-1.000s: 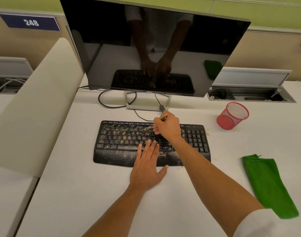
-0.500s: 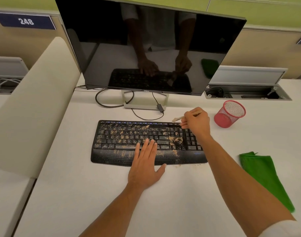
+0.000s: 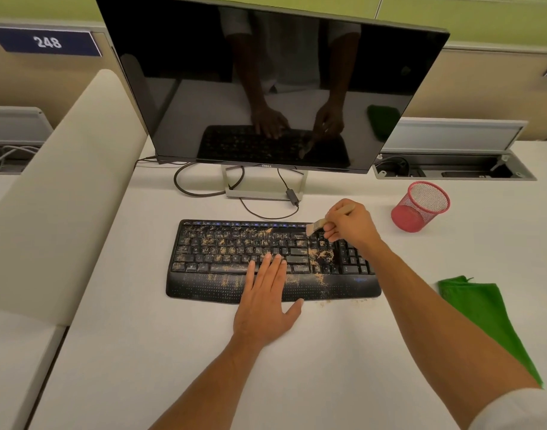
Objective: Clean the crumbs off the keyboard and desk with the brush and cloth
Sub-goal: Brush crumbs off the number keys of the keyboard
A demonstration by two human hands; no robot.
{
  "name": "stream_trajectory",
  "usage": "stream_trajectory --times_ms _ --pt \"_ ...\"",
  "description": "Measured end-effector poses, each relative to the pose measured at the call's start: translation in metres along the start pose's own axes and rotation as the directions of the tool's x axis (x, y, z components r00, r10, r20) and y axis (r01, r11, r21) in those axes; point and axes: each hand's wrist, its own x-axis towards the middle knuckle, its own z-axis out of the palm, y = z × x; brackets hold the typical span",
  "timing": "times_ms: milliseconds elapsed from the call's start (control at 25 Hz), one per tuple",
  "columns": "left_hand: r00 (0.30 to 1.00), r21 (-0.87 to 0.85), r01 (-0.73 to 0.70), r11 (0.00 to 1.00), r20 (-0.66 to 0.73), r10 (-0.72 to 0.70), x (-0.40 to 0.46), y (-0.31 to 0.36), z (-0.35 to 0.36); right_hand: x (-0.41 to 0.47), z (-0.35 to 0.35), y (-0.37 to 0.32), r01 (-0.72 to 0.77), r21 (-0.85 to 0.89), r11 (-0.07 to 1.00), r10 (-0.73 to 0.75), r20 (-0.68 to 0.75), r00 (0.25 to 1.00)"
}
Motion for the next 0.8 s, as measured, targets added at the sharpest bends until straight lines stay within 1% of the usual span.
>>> stream_trajectory --times_ms 120,200,320,440,520,680,800 --pt "1.0 -0.006 0.002 1.0 -0.007 -0.002 0.0 0.0 0.0 0.005 0.009 -0.006 0.063 -0.089 0.994 -0.067 -0.049 0.997" --pt "1.0 -0.007 0.002 1.0 -0.004 -0.002 0.0 0.0 0.001 0.005 0.013 -0.009 0.1 -0.089 0.991 -0.109 -0.098 0.989" --pt "1.0 -0.001 0.001 1.0 -0.008 -0.001 0.001 -0.001 0.001 0.005 0.012 -0.008 0.064 -0.046 0.997 -0.07 -0.15 0.986" --pt "1.0 0.006 0.0 1.0 -0.007 0.0 0.001 0.0 0.002 0.006 0.01 -0.005 0.016 -0.096 0.995 -0.026 -0.113 0.993" --pt "1.0 0.006 -0.001 1.0 -0.011 0.001 0.001 0.0 0.002 0.005 0.012 -0.005 0.035 -0.108 0.993 -0.045 -0.09 0.995" --pt "1.0 0.004 0.003 1.0 -0.007 -0.003 0.0 0.0 0.002 0.002 0.019 -0.005 0.118 -0.149 0.982 -0.142 -0.158 0.977" --pt "1.0 0.001 0.005 1.0 -0.005 -0.005 0.001 0.0 0.002 -0.003 0.021 -0.004 0.121 -0.121 0.985 -0.139 -0.151 0.979"
